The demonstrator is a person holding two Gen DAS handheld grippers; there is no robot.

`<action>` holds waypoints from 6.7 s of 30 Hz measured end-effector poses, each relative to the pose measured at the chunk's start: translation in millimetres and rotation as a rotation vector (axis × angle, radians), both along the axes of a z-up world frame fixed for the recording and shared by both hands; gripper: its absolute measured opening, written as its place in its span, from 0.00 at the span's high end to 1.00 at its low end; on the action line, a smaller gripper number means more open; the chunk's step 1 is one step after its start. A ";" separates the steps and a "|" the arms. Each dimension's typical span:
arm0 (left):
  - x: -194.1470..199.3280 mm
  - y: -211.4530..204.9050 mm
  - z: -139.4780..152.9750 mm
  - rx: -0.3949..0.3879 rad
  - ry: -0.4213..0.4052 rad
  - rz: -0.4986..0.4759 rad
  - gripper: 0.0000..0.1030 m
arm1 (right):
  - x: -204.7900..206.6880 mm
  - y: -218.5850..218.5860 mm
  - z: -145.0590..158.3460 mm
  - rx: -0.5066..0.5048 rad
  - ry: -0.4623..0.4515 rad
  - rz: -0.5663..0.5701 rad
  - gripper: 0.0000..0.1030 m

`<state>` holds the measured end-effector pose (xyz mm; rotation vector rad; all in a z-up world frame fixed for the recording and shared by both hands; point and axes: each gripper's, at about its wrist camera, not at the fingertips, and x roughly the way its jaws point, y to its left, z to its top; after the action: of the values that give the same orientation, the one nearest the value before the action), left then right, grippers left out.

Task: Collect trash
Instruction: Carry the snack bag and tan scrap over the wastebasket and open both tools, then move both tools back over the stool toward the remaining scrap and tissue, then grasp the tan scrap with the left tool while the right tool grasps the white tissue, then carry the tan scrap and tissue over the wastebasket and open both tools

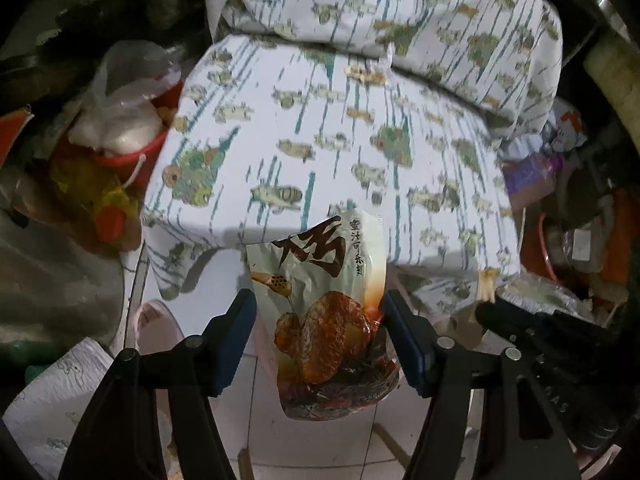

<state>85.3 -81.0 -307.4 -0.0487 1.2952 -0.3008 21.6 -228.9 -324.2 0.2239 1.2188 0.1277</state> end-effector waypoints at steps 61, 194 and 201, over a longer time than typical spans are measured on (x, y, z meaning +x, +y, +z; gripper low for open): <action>-18.2 -2.5 124.4 0.128 -0.566 0.004 0.10 | 22.4 -39.5 97.2 -0.074 -0.280 -0.140 0.55; 223.9 -133.0 66.6 0.042 -0.309 -0.133 0.88 | 231.0 -139.2 64.2 0.013 -0.130 -0.155 0.97; 157.2 -97.6 120.4 0.039 -0.406 -0.131 0.88 | 197.3 -89.2 130.0 -0.047 -0.269 -0.085 0.98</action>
<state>242.6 -178.6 -187.0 0.1253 0.9020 -0.3758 219.0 -318.1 -194.2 0.2106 0.9422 0.0529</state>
